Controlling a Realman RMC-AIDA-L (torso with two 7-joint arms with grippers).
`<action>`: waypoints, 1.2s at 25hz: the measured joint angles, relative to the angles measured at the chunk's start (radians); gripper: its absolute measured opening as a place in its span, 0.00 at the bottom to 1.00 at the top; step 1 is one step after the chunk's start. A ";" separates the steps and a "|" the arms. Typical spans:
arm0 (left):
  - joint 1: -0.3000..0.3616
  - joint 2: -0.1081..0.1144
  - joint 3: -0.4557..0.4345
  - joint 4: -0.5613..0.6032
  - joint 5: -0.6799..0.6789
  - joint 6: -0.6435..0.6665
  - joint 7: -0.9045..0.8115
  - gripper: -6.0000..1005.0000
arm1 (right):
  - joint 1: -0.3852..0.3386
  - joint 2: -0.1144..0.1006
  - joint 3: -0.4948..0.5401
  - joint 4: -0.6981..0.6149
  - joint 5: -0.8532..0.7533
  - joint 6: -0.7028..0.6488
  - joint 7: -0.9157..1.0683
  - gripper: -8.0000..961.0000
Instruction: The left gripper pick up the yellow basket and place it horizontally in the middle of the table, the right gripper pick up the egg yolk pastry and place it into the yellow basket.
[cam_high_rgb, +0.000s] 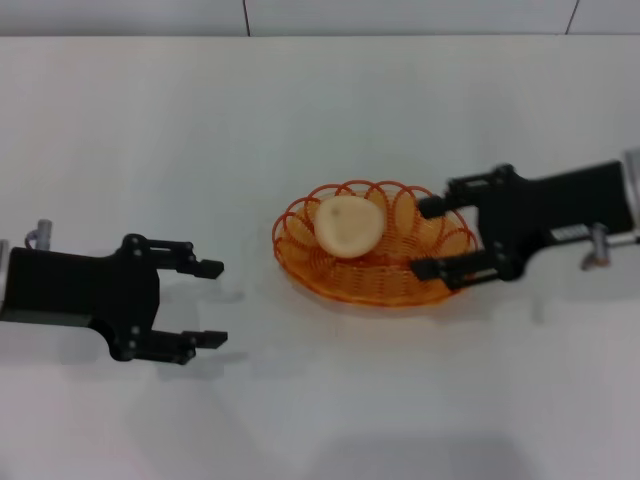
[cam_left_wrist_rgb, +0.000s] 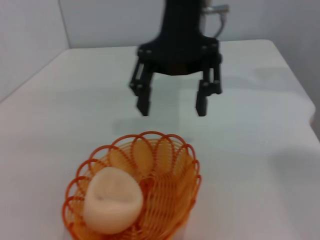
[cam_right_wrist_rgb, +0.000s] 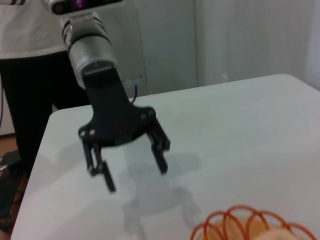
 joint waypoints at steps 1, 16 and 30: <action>0.000 0.002 -0.007 -0.001 -0.001 0.000 0.000 0.71 | -0.016 0.000 0.020 0.016 0.003 -0.009 -0.029 0.71; -0.042 0.053 -0.042 -0.050 -0.045 0.013 -0.045 0.71 | -0.027 -0.029 0.232 0.234 -0.001 -0.128 -0.213 0.75; -0.076 0.113 -0.042 -0.144 -0.106 0.038 -0.063 0.71 | -0.017 -0.043 0.225 0.240 -0.003 -0.126 -0.218 0.75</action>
